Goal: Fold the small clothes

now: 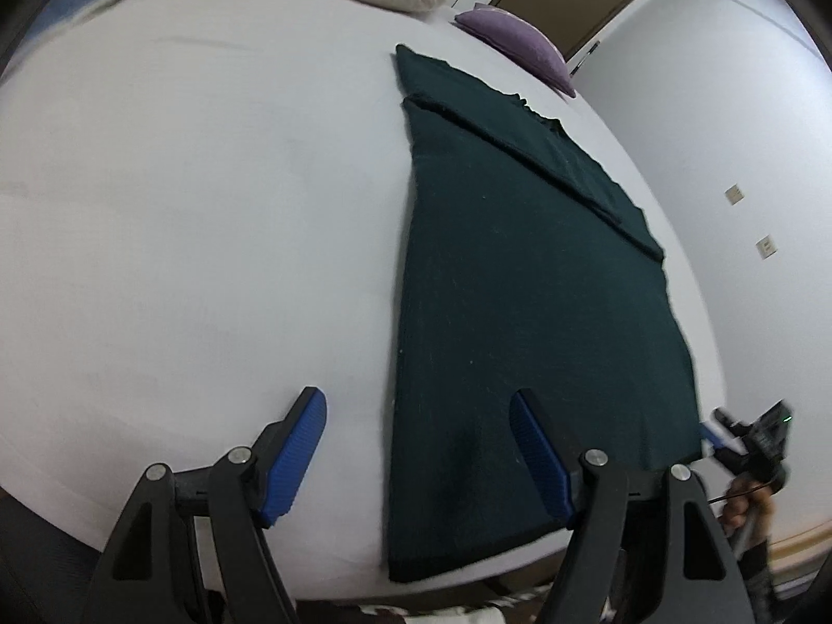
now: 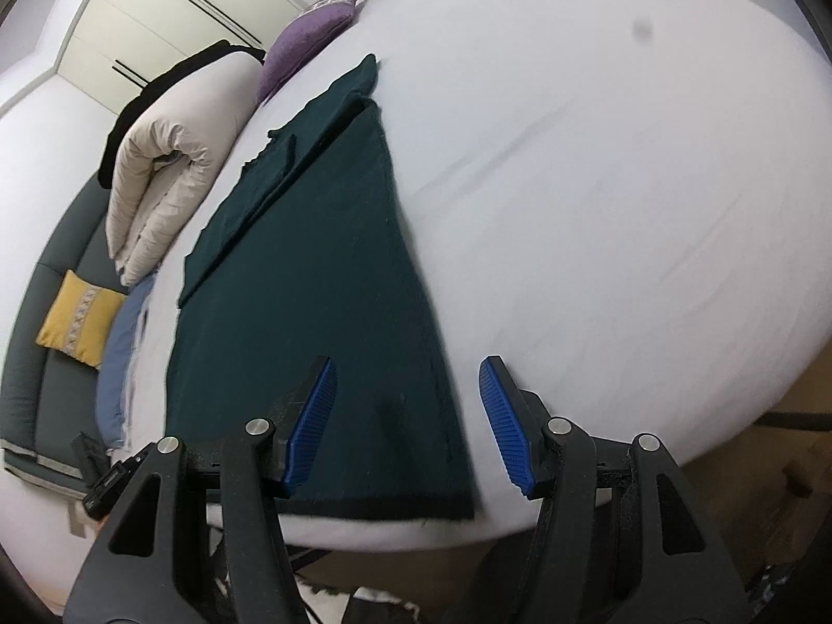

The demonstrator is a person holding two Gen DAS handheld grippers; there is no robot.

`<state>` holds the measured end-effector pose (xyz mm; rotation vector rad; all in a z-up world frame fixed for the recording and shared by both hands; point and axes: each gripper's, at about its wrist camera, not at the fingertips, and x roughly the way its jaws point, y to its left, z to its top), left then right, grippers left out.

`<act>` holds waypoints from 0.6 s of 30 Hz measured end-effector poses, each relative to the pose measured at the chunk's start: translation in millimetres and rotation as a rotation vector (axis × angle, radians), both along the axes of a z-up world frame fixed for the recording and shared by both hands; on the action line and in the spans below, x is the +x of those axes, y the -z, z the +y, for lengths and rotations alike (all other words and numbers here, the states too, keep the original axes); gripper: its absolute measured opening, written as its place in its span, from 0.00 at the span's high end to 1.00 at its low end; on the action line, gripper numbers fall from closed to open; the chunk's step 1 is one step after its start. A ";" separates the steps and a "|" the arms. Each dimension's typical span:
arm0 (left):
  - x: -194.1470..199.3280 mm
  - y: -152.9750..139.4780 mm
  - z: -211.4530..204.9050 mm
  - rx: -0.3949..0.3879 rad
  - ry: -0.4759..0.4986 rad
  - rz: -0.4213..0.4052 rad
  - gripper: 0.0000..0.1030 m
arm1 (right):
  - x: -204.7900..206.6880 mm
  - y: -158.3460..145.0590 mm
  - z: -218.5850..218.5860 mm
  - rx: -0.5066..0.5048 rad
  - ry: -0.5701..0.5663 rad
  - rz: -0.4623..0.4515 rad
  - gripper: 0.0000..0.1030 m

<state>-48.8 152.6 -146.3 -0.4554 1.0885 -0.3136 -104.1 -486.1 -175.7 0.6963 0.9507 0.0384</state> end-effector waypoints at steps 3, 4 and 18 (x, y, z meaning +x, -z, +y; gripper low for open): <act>1.6 2.6 6.3 -0.060 0.017 0.036 0.27 | -8.2 4.3 -0.3 0.033 -0.019 0.005 0.46; 1.7 3.1 6.9 -0.079 0.025 0.048 0.27 | -10.4 5.7 -1.2 0.049 -0.020 0.005 0.46; -6.4 12.9 -4.5 -0.175 0.104 0.144 0.52 | -0.4 9.4 -7.2 0.158 -0.043 0.051 0.47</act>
